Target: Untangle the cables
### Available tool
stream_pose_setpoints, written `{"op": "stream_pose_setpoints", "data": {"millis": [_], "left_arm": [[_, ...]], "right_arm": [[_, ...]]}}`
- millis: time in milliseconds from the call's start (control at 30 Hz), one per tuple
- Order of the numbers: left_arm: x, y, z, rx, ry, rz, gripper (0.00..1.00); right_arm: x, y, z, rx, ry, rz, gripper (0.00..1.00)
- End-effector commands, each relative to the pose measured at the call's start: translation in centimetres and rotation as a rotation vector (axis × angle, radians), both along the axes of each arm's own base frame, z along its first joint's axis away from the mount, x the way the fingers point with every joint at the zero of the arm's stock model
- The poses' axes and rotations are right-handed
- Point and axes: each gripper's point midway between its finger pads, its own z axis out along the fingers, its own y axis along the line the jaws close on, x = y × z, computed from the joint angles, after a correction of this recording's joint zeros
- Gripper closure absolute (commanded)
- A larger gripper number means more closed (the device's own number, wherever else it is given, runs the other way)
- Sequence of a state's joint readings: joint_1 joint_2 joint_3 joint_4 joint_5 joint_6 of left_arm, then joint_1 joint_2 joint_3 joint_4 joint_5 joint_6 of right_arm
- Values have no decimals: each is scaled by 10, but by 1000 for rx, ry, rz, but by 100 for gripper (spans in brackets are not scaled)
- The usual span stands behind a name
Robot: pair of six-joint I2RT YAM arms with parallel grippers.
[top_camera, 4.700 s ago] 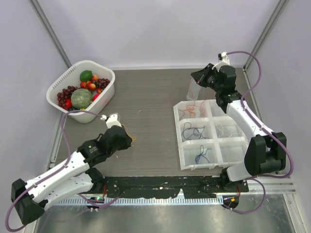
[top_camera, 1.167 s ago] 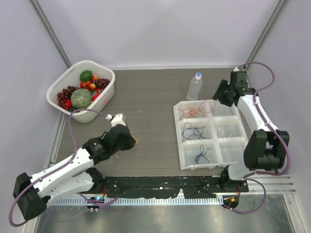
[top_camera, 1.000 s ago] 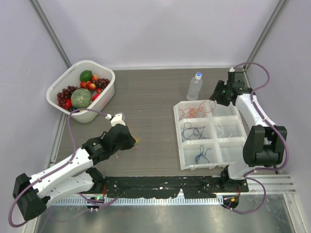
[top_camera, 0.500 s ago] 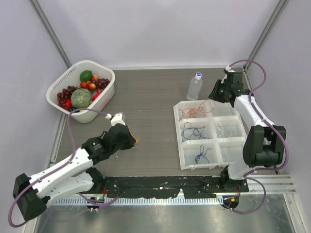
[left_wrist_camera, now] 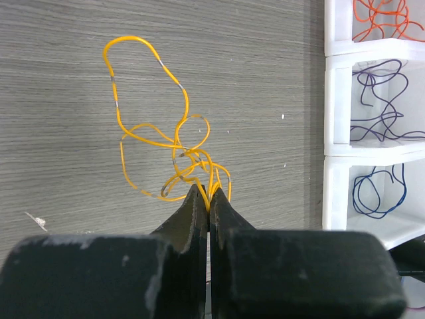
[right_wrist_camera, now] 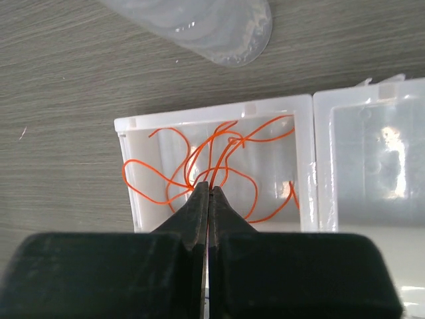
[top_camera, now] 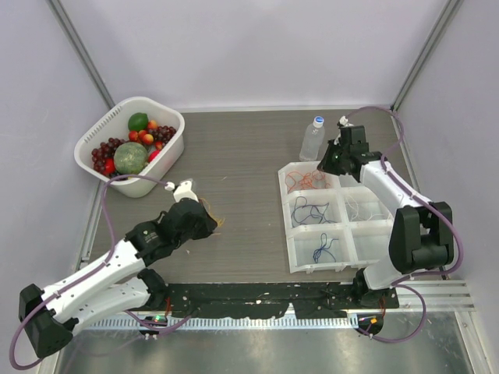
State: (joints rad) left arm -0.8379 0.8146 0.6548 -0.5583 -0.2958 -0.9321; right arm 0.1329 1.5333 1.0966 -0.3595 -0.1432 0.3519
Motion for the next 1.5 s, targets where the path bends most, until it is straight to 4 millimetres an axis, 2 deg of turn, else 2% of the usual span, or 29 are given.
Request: {"op": "stream_pose_setpoints", "data": {"millis": [0, 100, 167, 200, 267, 367, 433, 467, 500, 533, 567, 600, 633, 667, 700, 733, 767, 800, 833, 867, 900, 933, 1000, 1133, 1333, 1467], "left_arm": [[6, -10, 17, -72, -29, 14, 100], [8, -14, 16, -73, -23, 8, 100], [9, -17, 15, -71, -19, 1, 100], [11, -20, 17, -75, -22, -3, 100], [12, -25, 21, -80, -24, -19, 100], [16, -31, 26, -82, -28, -34, 100], [17, -35, 28, -89, -28, -40, 100], [18, -37, 28, -95, -24, -40, 100], [17, -40, 27, -101, -13, -44, 100], [17, -43, 27, -110, -5, -48, 100], [16, -45, 26, -109, 6, -60, 100], [16, -47, 25, -109, 15, -67, 100], [14, -48, 23, -104, 26, -72, 100], [14, -48, 21, -98, 35, -80, 100], [12, -49, 20, -94, 43, -90, 100], [10, -51, 19, -94, 53, -109, 100], [7, -53, 18, -96, 64, -125, 100], [5, -54, 18, -100, 73, -136, 99], [0, -52, 17, -93, 93, -143, 93], [-5, -48, 14, -81, 120, -142, 78], [-9, -44, 12, -69, 138, -139, 60], [-12, -39, 11, -59, 147, -135, 46], [-18, -29, 6, -38, 160, -121, 32], [-26, -14, -8, -32, 189, -70, 29], [-25, 1, -29, -31, 252, 63, 36], [-19, 11, -41, -23, 303, 135, 35]], "right_arm": [[-2, 7, 4, 27, -47, -82, 99], [-10, 5, -21, 20, -19, -137, 99], [-10, 5, -31, 10, -17, -140, 99], [-9, -2, -38, -31, -9, -155, 99], [-9, -4, -41, -61, 21, -138, 99], [-2, 2, -19, -77, -21, -104, 94], [-1, 6, 0, -67, -47, -90, 84], [-7, 7, 4, -70, -26, -79, 76], [-5, 10, 16, -76, -42, -74, 67], [-15, 9, 18, -98, -6, -67, 64], [-22, 12, 26, -123, 8, -56, 52], [-25, 12, 33, -148, -2, -53, 47], [-33, 23, 46, -157, -23, -14, 39], [-39, 30, 50, -167, -38, 7, 36], [-48, 45, 59, -159, -70, 51, 33], [-58, 56, 58, -151, -74, 90, 32], [-68, 77, 69, -114, -114, 136, 32], [-78, 87, 63, -91, -100, 162, 32], [-87, 106, 71, -30, -127, 192, 32], [-97, 115, 62, 6, -99, 212, 32], [-104, 131, 64, 63, -103, 226, 33], [-111, 139, 56, 88, -83, 241, 34], [-127, 167, 50, 128, -76, 282, 38], [-146, 206, 23, 163, 27, 306, 47], [-180, 259, -1, 167, 106, 409, 46], [-197, 280, -19, 207, 170, 440, 43]]}}
